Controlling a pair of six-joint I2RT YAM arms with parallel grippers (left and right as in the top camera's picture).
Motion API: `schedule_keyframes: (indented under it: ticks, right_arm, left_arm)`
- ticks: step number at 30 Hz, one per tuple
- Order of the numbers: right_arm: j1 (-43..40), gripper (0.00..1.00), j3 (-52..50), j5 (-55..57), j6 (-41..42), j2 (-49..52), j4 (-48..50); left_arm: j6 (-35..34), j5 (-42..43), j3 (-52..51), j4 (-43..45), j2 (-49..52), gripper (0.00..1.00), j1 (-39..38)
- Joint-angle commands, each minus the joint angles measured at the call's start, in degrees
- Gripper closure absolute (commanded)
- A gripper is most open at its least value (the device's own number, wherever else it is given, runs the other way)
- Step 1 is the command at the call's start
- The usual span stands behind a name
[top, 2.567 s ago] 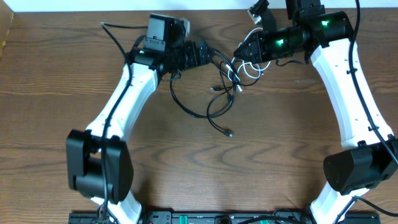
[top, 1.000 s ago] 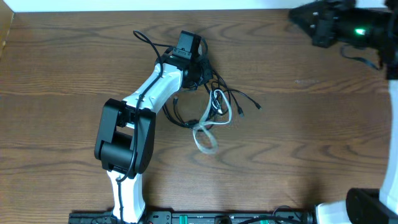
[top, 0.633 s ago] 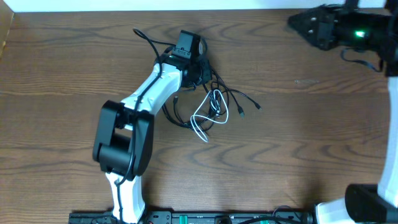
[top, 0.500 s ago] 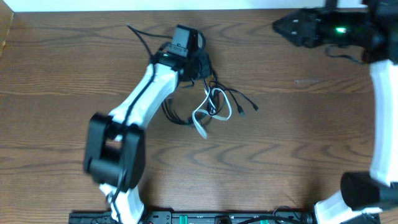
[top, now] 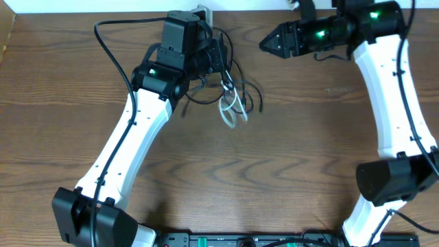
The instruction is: Untangle cables
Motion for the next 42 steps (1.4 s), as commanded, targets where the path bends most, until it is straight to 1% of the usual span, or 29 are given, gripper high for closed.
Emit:
schedule_keyframes:
  ticks: [1, 9, 14, 24, 29, 31, 32, 33, 34, 35, 36, 39, 42]
  right_arm:
    - [1.5, 0.47, 0.3, 0.8, -1.3, 3.1, -0.2]
    - [5.0, 0.47, 0.3, 2.6, -2.6, 7.3, -2.7]
    - [7.3, 0.48, 0.2, 2.5, -2.4, 9.6, -2.0]
    - [12.3, 0.48, 0.2, 2.4, 4.9, 17.0, 3.4]
    - [14.4, 0.49, 0.2, 2.1, 6.0, 20.6, 6.3]
    - [14.9, 0.54, 0.2, 2.1, 6.7, 22.0, 7.0]
    - [15.0, 0.62, 0.2, 2.1, 6.7, 22.5, 7.1]
    - [14.9, 0.72, 0.2, 2.1, 6.7, 22.8, 7.2]
    - [14.9, 0.87, 0.2, 2.2, 6.7, 22.8, 7.2]
    - [14.7, 0.95, 0.2, 2.6, 7.0, 22.8, 7.3]
    - [14.4, 0.99, 0.3, 3.0, 7.4, 22.7, 7.6]
    - [12.9, 0.99, 0.3, 3.0, 7.6, 21.2, 8.6]
    - [10.5, 0.99, 0.3, 3.0, 7.7, 18.9, 8.9]
  left_arm:
    - [0.9, 0.3, 1.0, -0.2, -0.5, 0.92, 1.3]
    - [0.7, 0.3, 1.0, -1.3, -0.5, 0.93, 3.0]
    - [0.7, 0.3, 1.0, -2.2, -0.5, 0.92, 3.0]
    - [0.7, 0.3, 1.0, -4.0, -0.5, 0.93, 3.0]
    - [0.7, 0.3, 1.0, -4.0, -0.5, 0.93, 3.0]
    - [0.7, 0.3, 1.0, -4.0, -0.5, 0.93, 3.0]
    - [0.7, 0.3, 1.0, -4.1, -0.5, 0.93, 3.0]
    - [0.7, 0.3, 1.0, -4.1, -0.5, 0.93, 3.0]
    - [0.7, 0.3, 1.0, -4.2, -0.5, 0.92, 3.0]
    - [0.7, 0.3, 1.0, -4.3, -0.5, 0.93, 3.0]
    - [0.7, 0.3, 1.0, -4.3, -0.5, 0.93, 3.0]
    - [0.8, -0.2, 1.0, -4.3, -0.5, 0.92, 3.0]
    - [0.8, -2.6, 1.0, -5.1, -0.5, 0.93, 3.0]
